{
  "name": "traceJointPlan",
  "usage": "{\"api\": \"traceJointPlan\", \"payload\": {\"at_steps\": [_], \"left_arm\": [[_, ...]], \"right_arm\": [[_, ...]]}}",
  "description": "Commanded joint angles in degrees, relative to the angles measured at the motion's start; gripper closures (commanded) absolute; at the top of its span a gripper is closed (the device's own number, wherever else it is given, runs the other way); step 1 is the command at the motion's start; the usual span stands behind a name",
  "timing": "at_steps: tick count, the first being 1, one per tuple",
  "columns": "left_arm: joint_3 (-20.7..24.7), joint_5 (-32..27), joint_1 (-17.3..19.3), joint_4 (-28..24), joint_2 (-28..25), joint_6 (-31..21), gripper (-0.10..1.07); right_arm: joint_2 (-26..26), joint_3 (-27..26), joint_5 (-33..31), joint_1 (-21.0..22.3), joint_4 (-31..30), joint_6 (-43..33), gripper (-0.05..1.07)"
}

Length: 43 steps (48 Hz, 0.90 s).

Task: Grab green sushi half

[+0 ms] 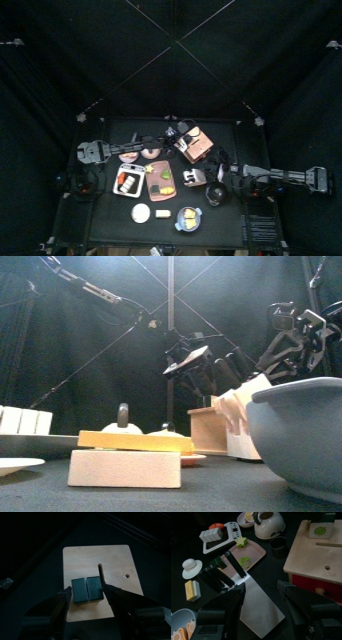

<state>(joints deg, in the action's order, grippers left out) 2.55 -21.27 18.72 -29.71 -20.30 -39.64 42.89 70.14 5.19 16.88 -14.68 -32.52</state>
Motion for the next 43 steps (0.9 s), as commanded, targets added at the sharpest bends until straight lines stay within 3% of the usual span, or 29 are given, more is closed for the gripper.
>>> {"api": "traceJointPlan", "payload": {"at_steps": [1, 14, 20, 43], "left_arm": [[0.97, 0.0, 0.0, -0.18, 1.58, 0.0, 0.09], [0.09, -0.09, -0.53, -0.7, 3.78, 0.09, 0.09], [-2.46, -0.35, -1.05, -2.46, 6.5, 0.26, 0.09], [-22.06, 0.18, -10.11, -5.54, 22.68, 0.0, 0.09]], "right_arm": [[0.0, -0.97, 0.18, 0.09, 0.09, 0.09, 0.14], [0.0, -0.88, 0.18, 0.09, -0.09, 0.09, 0.14], [0.0, -0.88, 0.18, 0.09, 0.09, 0.09, 0.15], [-0.09, -1.32, 0.26, 0.35, 0.18, 0.09, 0.15]]}}
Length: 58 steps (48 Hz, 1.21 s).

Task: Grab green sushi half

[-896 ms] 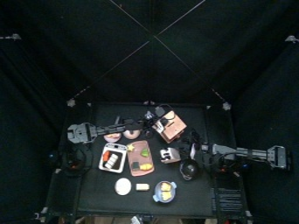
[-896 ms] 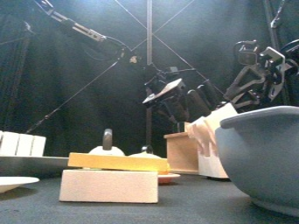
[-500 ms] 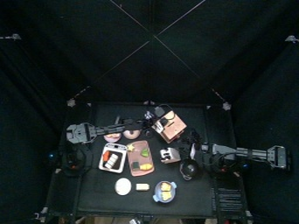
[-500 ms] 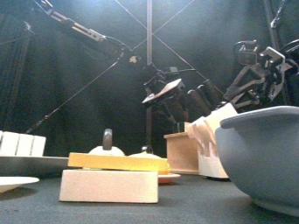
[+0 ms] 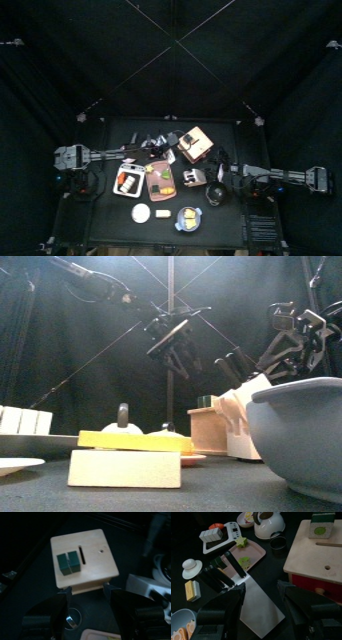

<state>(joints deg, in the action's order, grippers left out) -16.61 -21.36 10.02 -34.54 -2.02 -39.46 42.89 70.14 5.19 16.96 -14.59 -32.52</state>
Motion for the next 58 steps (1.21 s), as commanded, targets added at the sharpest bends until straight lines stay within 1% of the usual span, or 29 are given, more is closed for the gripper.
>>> {"api": "traceJointPlan", "payload": {"at_steps": [1, 7, 12, 18, 23, 32, 37, 41, 47, 52, 55, 58], "left_arm": [[-4.31, 0.35, -2.02, -0.97, 5.54, -0.26, 0.09], [-10.63, 0.97, -4.57, -2.46, 9.23, -0.18, 0.09], [-15.91, 2.64, -6.86, -4.75, 11.43, -0.09, 0.09], [-20.13, 4.66, -9.67, -7.21, 12.3, 0.0, 0.09], [-22.94, 5.63, -12.39, -7.65, 12.39, -0.09, 0.09], [-25.93, 7.03, -17.93, -6.94, 12.13, 0.0, 0.09], [-26.89, 9.4, -19.86, -6.94, 12.04, 0.0, 0.09], [-27.42, 10.46, -20.21, -6.33, 12.13, -0.26, 0.09], [-27.51, 10.46, -20.13, -1.32, 11.51, -0.44, 0.07], [-27.51, 10.37, -20.13, 3.43, 9.93, -0.26, 0.02], [-27.51, 9.84, -20.21, 4.39, 8.79, 0.09, -0.02], [-27.42, 9.23, -20.13, 4.04, 7.82, 0.35, -0.04]], "right_arm": [[0.0, -1.32, 0.18, 0.26, 0.09, 0.09, 0.15], [0.0, -1.58, 0.44, 0.26, 0.09, 0.09, 0.14], [-0.09, -1.76, 0.44, 0.26, 0.09, 0.09, 0.15], [-0.09, -1.67, 0.44, 0.26, 0.09, 0.09, 0.15], [-0.26, -1.67, 0.44, 0.26, 0.09, 0.09, 0.15], [-0.44, -1.67, 0.44, 0.26, 0.09, 0.09, 0.15], [-0.53, -1.76, 0.53, 0.26, 0.09, 0.09, 0.15], [-0.53, -1.76, 0.53, 0.26, 0.09, 0.09, 0.15], [-0.53, -1.76, 0.53, 0.26, 0.18, 0.09, 0.14], [-0.62, -1.76, 0.53, 0.26, 0.09, 0.09, 0.15], [-0.7, -1.76, 0.53, 0.26, 0.09, 0.09, 0.14], [-0.79, -1.76, 0.53, 0.26, 0.09, 0.09, 0.15]]}}
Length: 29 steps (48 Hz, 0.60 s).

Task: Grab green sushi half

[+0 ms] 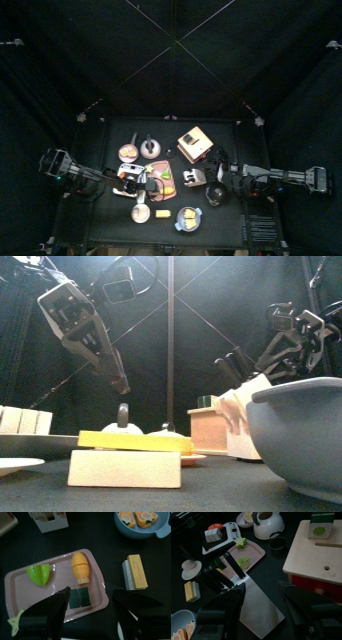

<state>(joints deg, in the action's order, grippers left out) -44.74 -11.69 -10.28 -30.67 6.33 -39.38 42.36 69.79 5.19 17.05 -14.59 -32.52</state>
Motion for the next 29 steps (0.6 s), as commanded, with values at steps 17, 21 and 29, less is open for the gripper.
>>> {"api": "traceJointPlan", "payload": {"at_steps": [17, 21, 29], "left_arm": [[0.97, -2.37, 2.02, -1.05, -4.66, 0.53, -0.05], [1.23, -2.46, 2.29, -1.05, -5.8, 0.53, -0.05], [1.49, -2.46, 2.46, -1.05, -7.47, 0.62, -0.05]], "right_arm": [[-0.35, -1.32, 0.53, 0.18, 0.09, 0.09, 0.15], [-0.35, -1.32, 0.53, 0.18, 0.09, 0.09, 0.15], [-0.26, -1.41, 0.53, 0.18, 0.18, 0.09, 0.15]]}}
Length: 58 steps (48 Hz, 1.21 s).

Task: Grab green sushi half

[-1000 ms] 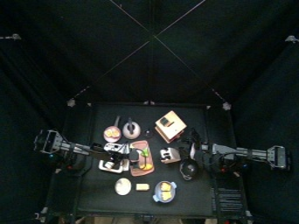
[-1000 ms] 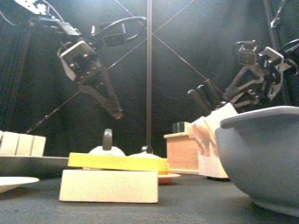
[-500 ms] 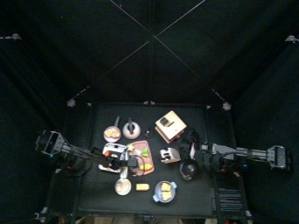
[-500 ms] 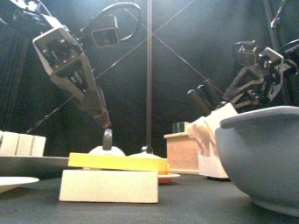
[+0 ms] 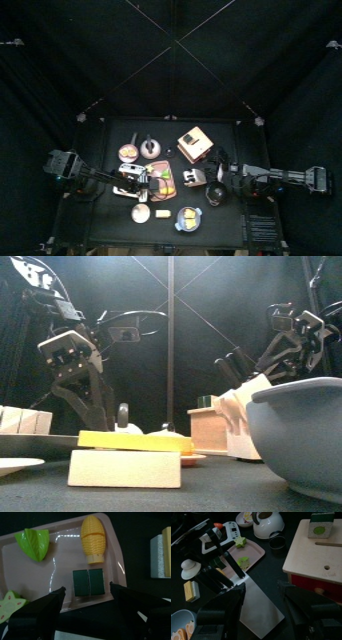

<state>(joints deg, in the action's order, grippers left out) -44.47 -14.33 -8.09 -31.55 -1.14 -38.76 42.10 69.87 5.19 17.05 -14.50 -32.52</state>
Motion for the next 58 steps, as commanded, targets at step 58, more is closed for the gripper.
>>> {"api": "traceJointPlan", "payload": {"at_steps": [58], "left_arm": [[1.76, 0.18, 0.79, -1.93, -0.09, 0.09, 0.19]], "right_arm": [[0.0, -1.05, 0.53, 0.18, -0.18, 0.09, 0.15]]}}
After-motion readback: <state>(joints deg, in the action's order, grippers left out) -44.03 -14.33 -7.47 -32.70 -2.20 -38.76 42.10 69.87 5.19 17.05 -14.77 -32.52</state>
